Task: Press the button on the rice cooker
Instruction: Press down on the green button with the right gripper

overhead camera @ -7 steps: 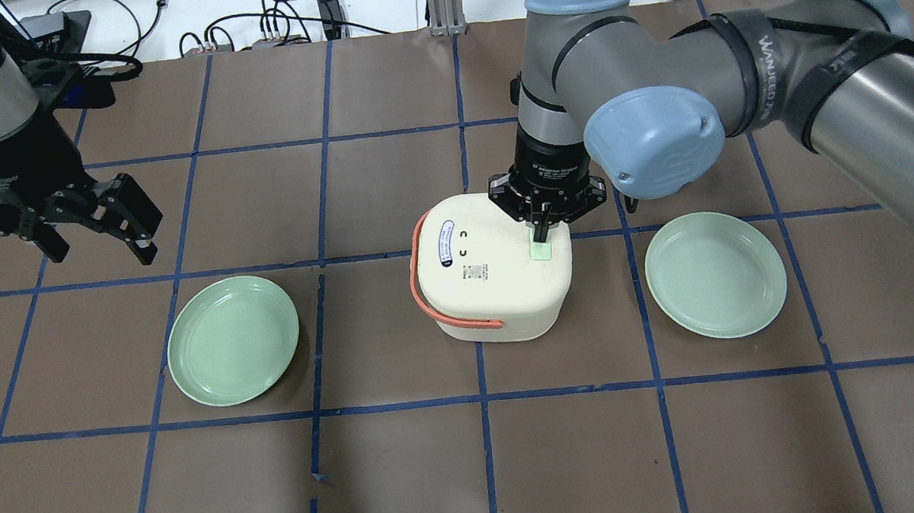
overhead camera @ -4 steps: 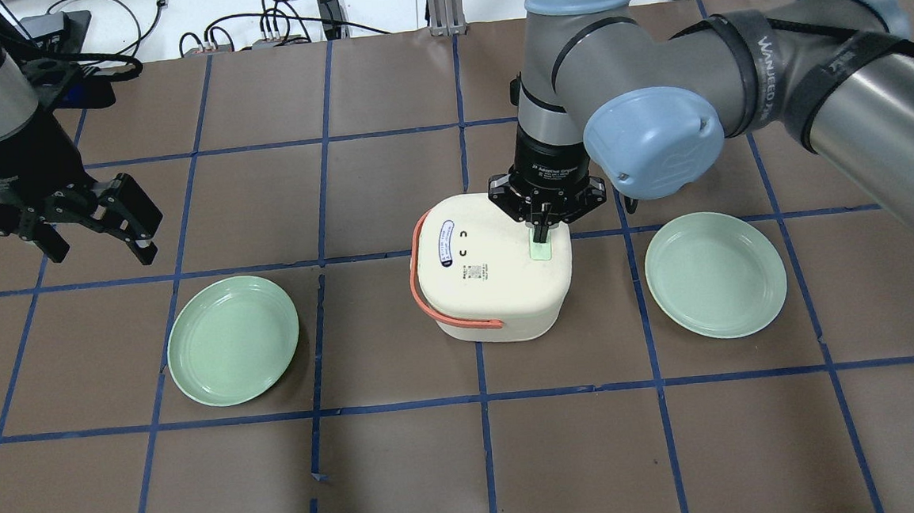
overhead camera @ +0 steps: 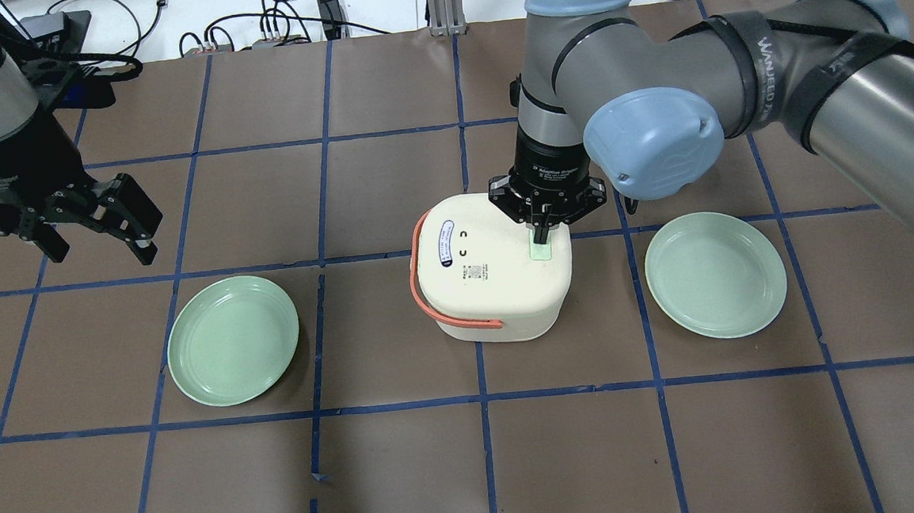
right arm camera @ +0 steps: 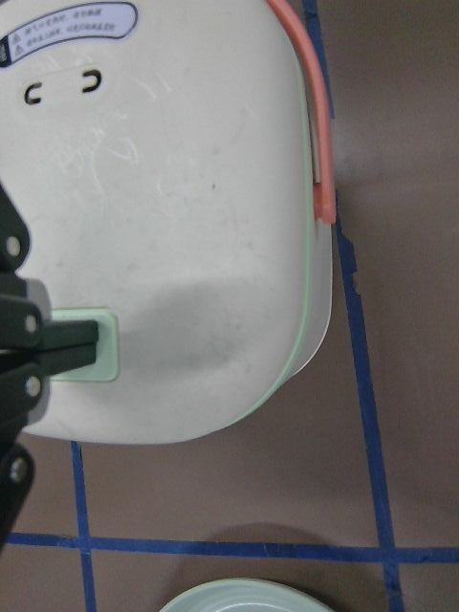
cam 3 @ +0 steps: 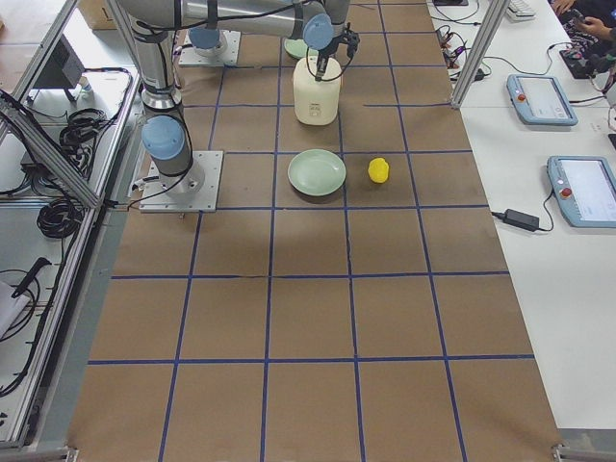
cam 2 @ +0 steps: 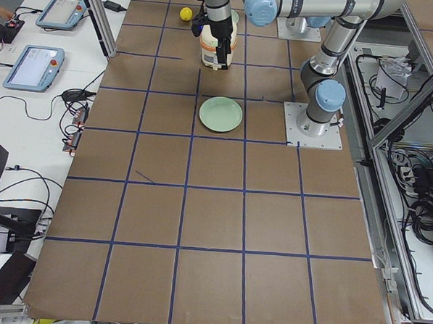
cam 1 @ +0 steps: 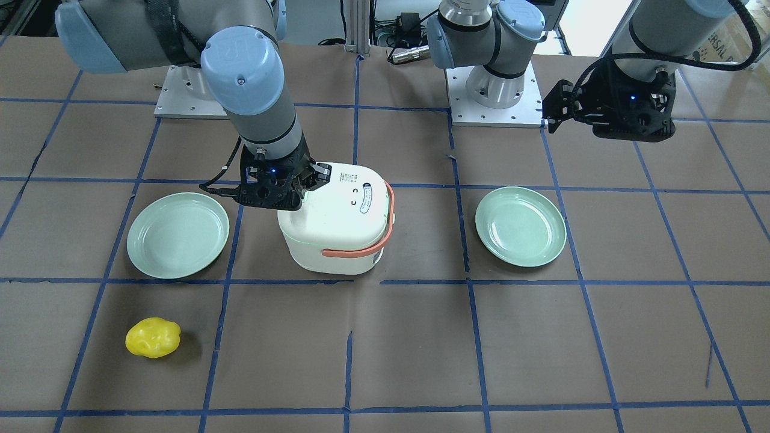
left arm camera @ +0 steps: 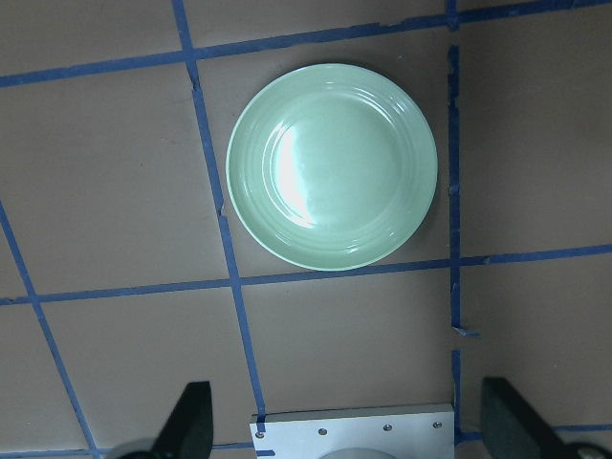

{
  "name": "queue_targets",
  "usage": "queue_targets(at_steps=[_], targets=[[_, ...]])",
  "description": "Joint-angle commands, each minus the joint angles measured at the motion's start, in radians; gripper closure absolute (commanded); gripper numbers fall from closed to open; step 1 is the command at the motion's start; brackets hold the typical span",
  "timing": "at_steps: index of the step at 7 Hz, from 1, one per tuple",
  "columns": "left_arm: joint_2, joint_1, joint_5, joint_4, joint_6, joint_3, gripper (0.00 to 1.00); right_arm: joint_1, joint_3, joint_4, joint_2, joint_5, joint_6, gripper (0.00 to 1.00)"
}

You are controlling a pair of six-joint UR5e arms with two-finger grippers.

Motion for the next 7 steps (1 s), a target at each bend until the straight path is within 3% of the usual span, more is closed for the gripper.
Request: queue_targets(at_steps=[1, 4, 6, 7], targets=[[0.000, 0.000, 0.000, 0.000, 0.000, 0.000, 0.00, -0.002, 0.026, -0.011, 0.000, 0.000, 0.000, 0.86], [0.002, 0.000, 0.000, 0.000, 0.000, 0.000, 0.00, -0.003, 0.010, -0.022, -0.003, -0.011, 0.011, 0.84], [0.000, 0.000, 0.000, 0.000, 0.000, 0.000, 0.00, -0.002, -0.048, 0.030, -0.023, -0.018, 0.046, 0.64], [0.000, 0.000, 0.000, 0.000, 0.000, 0.000, 0.00, -0.002, -0.144, 0.084, -0.015, -0.040, 0.050, 0.44]])
